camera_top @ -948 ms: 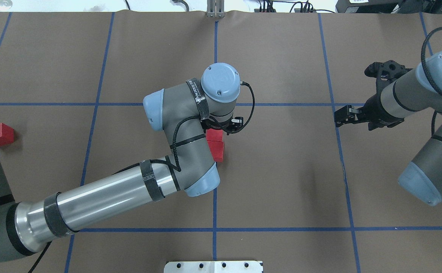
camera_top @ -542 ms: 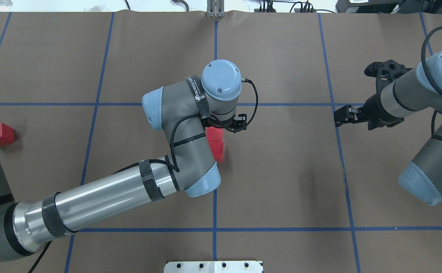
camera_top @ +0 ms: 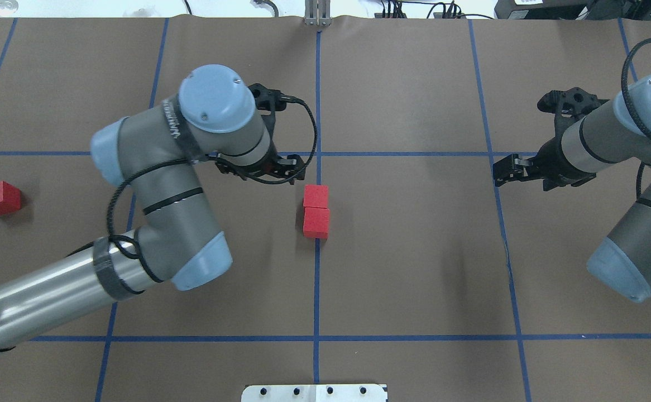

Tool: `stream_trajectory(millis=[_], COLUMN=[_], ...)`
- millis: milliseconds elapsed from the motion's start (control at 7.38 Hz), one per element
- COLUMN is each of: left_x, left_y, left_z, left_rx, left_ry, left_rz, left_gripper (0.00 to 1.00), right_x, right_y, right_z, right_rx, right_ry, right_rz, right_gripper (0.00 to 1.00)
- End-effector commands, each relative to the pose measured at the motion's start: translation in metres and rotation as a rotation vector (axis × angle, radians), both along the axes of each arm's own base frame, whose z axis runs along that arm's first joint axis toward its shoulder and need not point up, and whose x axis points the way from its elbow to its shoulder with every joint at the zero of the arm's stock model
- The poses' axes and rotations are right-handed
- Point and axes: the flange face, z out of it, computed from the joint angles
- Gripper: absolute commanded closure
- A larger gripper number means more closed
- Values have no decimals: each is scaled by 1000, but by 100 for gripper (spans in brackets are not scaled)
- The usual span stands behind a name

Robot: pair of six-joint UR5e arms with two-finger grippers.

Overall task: Form red blocks into L shape at center
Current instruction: 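Lift the left gripper away and move it toward the far-side red cube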

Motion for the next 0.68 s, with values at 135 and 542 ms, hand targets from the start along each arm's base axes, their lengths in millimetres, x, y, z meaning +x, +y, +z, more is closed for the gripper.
stream_trajectory(millis=[135, 542], left_x=[-166, -323], left_y=[-27, -71], left_z=[155, 319], left_rx=[70, -84], left_ry=[-121, -55], left_rz=[63, 52], left_gripper=[0, 0], right_x=[0, -3], right_y=[-1, 0], right_z=[2, 2], right_rx=[-1, -9], right_ry=[3, 3], right_rz=[1, 3], right_gripper=[0, 0])
